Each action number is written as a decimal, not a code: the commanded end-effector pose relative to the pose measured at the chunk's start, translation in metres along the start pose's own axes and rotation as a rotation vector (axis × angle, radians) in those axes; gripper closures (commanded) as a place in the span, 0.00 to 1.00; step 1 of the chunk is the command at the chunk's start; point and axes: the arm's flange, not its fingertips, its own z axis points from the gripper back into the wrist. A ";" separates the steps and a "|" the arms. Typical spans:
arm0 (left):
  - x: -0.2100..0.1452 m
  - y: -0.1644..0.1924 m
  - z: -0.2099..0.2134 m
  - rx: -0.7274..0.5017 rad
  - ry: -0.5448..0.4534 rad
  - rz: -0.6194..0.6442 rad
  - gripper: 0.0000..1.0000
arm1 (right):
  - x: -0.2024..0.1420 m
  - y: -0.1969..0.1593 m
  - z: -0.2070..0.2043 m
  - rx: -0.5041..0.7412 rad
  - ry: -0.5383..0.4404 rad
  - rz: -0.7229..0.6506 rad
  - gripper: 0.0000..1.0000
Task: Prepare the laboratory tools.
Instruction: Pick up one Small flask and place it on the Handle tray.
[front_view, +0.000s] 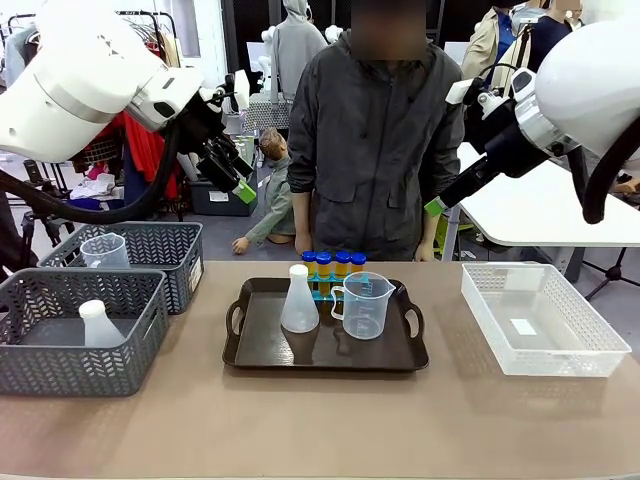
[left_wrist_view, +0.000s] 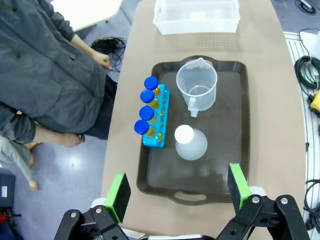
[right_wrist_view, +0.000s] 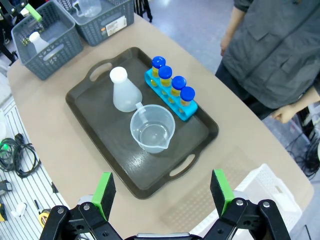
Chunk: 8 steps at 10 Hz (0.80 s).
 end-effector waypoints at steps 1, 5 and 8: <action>0.000 0.000 0.002 0.004 -0.001 0.001 0.00 | 0.001 -0.001 0.000 0.015 -0.016 -0.003 0.00; 0.000 0.000 0.002 0.004 -0.001 0.001 0.00 | 0.001 -0.001 0.000 0.015 -0.016 -0.003 0.00; 0.000 0.000 0.002 0.004 -0.001 0.001 0.00 | 0.001 -0.001 0.000 0.015 -0.016 -0.003 0.00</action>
